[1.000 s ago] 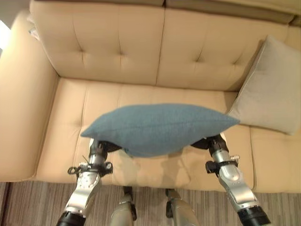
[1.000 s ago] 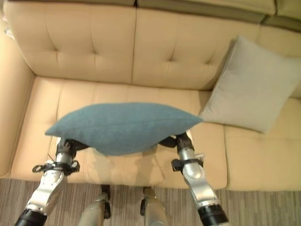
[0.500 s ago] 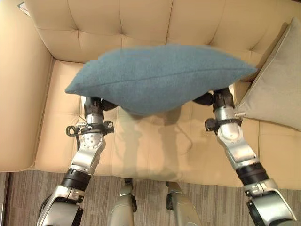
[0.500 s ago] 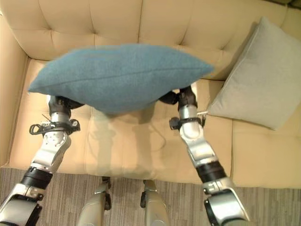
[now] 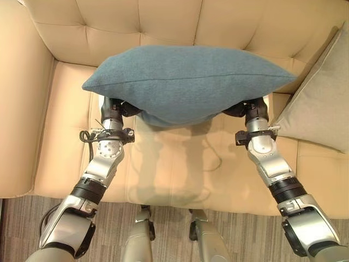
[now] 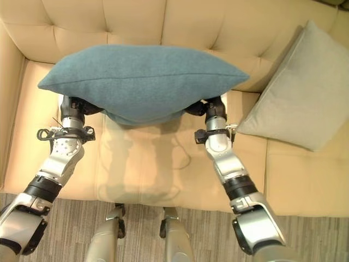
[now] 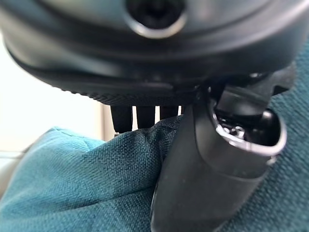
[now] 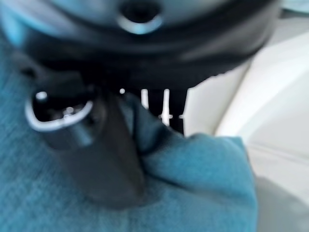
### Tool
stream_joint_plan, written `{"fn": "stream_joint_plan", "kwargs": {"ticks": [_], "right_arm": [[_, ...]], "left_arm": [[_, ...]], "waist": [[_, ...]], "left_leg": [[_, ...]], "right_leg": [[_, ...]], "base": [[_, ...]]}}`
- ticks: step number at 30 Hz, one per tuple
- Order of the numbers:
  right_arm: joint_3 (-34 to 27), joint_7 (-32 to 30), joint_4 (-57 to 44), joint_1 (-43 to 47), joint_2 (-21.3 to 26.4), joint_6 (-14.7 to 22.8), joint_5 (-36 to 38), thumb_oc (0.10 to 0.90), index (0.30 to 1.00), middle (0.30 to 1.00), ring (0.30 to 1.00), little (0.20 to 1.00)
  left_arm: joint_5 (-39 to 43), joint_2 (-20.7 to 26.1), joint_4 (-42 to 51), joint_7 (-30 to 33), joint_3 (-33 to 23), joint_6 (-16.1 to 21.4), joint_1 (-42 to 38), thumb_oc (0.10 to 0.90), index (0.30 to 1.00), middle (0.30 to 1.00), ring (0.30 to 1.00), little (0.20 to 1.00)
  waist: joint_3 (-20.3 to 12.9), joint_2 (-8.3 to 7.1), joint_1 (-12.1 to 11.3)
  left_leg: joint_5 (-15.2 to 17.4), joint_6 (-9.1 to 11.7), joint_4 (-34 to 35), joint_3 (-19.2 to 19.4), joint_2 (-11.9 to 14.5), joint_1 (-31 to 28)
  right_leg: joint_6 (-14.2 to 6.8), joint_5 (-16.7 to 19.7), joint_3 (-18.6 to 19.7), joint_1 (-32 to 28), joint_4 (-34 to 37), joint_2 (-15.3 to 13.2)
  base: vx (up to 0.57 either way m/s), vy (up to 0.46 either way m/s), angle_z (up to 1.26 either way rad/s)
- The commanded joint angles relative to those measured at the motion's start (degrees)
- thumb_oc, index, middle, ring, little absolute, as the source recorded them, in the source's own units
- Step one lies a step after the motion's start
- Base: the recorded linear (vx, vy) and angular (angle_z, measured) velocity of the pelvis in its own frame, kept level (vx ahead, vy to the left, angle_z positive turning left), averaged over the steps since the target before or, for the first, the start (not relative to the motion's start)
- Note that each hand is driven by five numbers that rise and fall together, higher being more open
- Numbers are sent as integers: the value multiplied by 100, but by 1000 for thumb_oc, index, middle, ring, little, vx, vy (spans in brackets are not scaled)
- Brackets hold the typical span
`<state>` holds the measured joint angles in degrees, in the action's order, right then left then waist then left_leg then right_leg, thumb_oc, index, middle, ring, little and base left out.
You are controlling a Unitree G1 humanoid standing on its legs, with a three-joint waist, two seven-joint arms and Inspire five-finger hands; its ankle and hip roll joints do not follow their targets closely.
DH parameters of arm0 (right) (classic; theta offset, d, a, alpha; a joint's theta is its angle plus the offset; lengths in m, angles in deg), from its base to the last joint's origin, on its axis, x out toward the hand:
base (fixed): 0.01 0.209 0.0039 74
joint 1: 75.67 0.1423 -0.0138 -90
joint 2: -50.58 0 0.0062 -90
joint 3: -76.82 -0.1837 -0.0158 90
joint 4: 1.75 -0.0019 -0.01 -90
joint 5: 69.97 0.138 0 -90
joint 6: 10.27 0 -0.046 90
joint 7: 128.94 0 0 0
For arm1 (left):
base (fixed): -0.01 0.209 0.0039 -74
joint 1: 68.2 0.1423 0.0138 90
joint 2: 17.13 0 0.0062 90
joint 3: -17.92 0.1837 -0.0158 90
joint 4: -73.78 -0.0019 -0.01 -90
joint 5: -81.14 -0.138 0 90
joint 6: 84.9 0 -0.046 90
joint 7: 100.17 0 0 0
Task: Pick up all the scattered cushions and arrange them neatly on the sofa.
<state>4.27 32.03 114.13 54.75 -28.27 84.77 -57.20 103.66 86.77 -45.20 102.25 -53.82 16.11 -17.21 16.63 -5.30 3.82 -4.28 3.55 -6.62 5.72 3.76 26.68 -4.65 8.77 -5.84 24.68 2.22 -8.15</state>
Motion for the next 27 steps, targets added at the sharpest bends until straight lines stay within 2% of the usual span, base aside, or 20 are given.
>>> {"fn": "stream_joint_plan", "kwargs": {"ticks": [1,4,6,7,8,9,10,11,12,15,16,23,26,27], "right_arm": [[97,58,-587,638,-399,787,28,400,300,300,300,300],[88,63,-588,591,-427,782,9,400,300,300,300,300],[173,5,-401,603,-529,762,-104,400,300,300,300,300],[190,-29,-346,668,-535,756,-117,428,342,342,342,342],[216,-77,-281,768,-519,743,-154,521,481,481,481,481],[215,-77,-277,774,-519,745,-153,521,481,481,481,481],[267,-145,-221,931,-478,718,-230,585,578,578,578,578],[285,-226,-178,1073,-432,693,-313,718,778,778,778,778],[324,-373,-77,1399,-262,604,-463,800,900,900,900,900],[330,-543,79,1688,-130,516,-569,800,900,900,900,900],[250,-794,196,1871,-48,415,-725,800,900,900,900,900],[-182,-1480,697,2186,-168,172,-679,800,900,900,900,900],[-292,-1656,960,2309,-186,108,-529,800,900,900,900,900],[-429,-1742,1125,2345,-289,125,-221,800,900,900,900,900]], "left_arm": [[-245,20,652,-105,426,910,-1326,400,300,300,300,300],[-270,29,650,-110,423,887,-1286,400,300,300,300,300],[-434,65,3,-181,649,662,-1517,400,300,300,300,300],[-446,77,-123,-178,689,639,-1616,522,484,484,484,484],[-481,115,-261,-151,735,605,-1753,711,766,766,766,766],[-480,115,-268,-152,737,608,-1762,711,766,766,766,766],[-480,138,-383,-104,759,582,-1918,800,900,900,900,900],[-478,143,-449,-66,763,578,-2028,800,900,900,900,900],[-419,160,-536,37,712,559,-2173,800,900,900,900,900],[-368,171,-604,118,660,550,-2270,800,900,900,900,900],[-366,136,-605,268,598,506,-2330,800,900,900,900,900],[-363,-207,-624,773,322,345,-2382,800,900,900,900,900],[-696,-285,-647,957,277,100,-2467,800,900,900,900,900],[-1113,-281,-676,1138,274,-147,-2576,800,900,900,900,900]], "waist": [[-383,1,19],[-394,12,33],[-423,91,140],[-420,99,149],[-412,111,158],[-408,110,157],[-389,117,165],[-369,123,167],[-335,121,154],[-284,119,131],[-247,120,101],[-218,124,37],[-231,121,14],[-236,106,2]], "left_leg": [[728,7,-532,-116,-21,357],[729,2,-566,-117,-17,420],[710,-16,-642,-115,-24,697],[702,-14,-646,-109,-29,726],[689,-14,-642,-109,-35,754],[689,-14,-643,-110,-35,756],[682,-12,-652,-116,-31,792],[678,-13,-672,-122,-32,833],[672,-11,-678,-129,-27,868],[671,-12,-696,-141,-27,882],[665,-7,-682,-157,-39,874],[692,-16,-635,-225,-97,817],[703,-19,-617,-256,-107,778],[708,-9,-602,-271,-114,747]], "right_leg": [[-359,-381,249,307,-484,-63],[-357,-373,253,357,-490,-63],[-342,-327,296,650,-556,-69],[-345,-318,298,680,-557,-69],[-346,-312,303,709,-556,-63],[-346,-312,303,711,-557,-63],[-351,-298,303,744,-558,-61],[-353,-291,298,775,-562,-65],[-356,-281,292,801,-554,-62],[-360,-277,287,802,-550,-65],[-363,-279,265,792,-545,-75],[-347,-312,223,727,-519,-81],[-340,-331,201,688,-511,-75],[-332,-341,198,645,-498,-70]], "base": [[-16,12,-4],[-13,13,-10],[-26,31,-11],[-20,16,-5],[-10,7,-5],[0,0,0],[0,0,0],[0,0,0],[0,0,0],[2,-11,-3],[0,0,0],[0,0,0],[12,-16,2],[24,-30,5]]}}
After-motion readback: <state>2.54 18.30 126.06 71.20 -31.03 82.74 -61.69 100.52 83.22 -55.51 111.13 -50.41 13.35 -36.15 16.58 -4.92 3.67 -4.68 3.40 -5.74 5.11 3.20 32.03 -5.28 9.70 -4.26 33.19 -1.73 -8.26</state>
